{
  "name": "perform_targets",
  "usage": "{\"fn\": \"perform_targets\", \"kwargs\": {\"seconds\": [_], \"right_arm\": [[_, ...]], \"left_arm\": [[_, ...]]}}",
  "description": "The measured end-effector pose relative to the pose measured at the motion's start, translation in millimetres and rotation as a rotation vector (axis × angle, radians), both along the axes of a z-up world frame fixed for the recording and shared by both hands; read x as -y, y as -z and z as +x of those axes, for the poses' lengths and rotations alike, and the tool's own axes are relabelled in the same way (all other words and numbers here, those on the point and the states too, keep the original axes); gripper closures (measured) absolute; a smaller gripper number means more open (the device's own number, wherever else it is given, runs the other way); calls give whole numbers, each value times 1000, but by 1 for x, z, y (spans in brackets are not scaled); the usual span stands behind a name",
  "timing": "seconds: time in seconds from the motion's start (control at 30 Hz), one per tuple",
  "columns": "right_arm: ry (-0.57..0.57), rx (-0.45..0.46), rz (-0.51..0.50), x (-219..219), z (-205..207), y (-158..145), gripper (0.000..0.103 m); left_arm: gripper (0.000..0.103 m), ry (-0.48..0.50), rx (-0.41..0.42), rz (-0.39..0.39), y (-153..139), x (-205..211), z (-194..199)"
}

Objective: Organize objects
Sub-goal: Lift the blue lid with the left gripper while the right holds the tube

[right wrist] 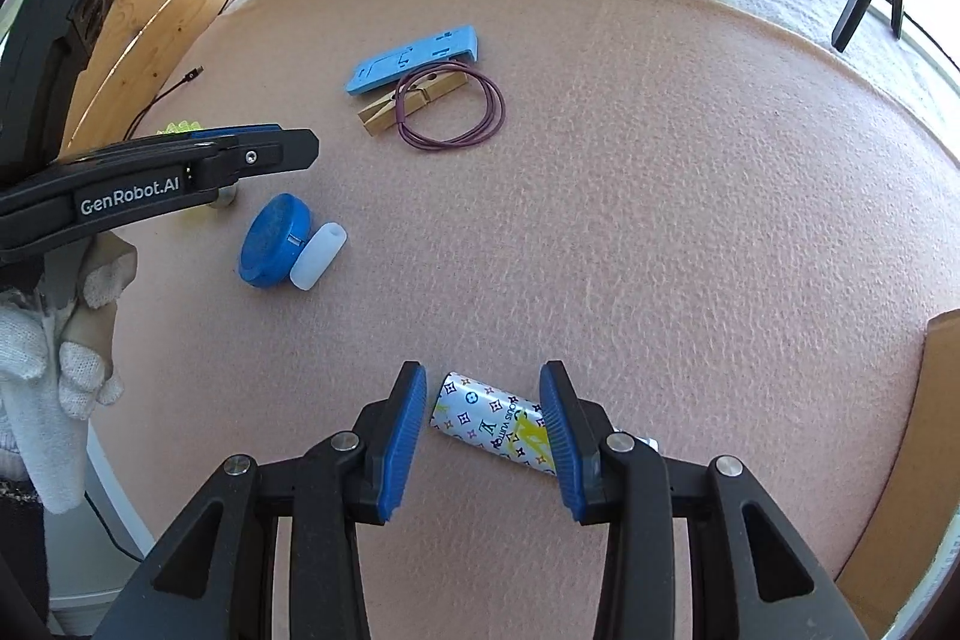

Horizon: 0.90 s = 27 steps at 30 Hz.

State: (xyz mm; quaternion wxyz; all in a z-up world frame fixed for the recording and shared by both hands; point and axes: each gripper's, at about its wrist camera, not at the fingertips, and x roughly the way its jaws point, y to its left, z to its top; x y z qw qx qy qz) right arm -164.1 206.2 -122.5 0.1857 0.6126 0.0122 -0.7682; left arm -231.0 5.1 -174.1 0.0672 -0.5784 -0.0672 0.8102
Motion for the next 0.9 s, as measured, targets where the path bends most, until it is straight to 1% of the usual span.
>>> {"fn": "perform_targets", "kwargs": {"seconds": [0.1,0.27,0.33,0.47,0.7,0.73,0.8,0.9], "right_arm": [[10,-3,-5,-1,1,-1,67],[20,-3,-17,-3,0,-2,67],[20,-3,-24,-2,-1,-2,67],[16,0,-37,1,-2,-2,67],[16,6,-59,5,-2,-4,67],[16,5,-61,4,-2,-5,67],[16,0,-66,4,-1,-8,67],[6,-1,-82,7,2,-11,67]], "left_arm": [[70,16,28,-15,10,-3,0],[71,56,24,-37,10,-2,19],[72,57,18,-46,11,1,28],[72,32,3,-21,11,10,47],[72,3,-11,-9,11,22,71],[71,-6,-10,-13,9,23,72],[71,-23,-22,6,5,28,77],[69,-38,-62,6,-7,36,92]]}}
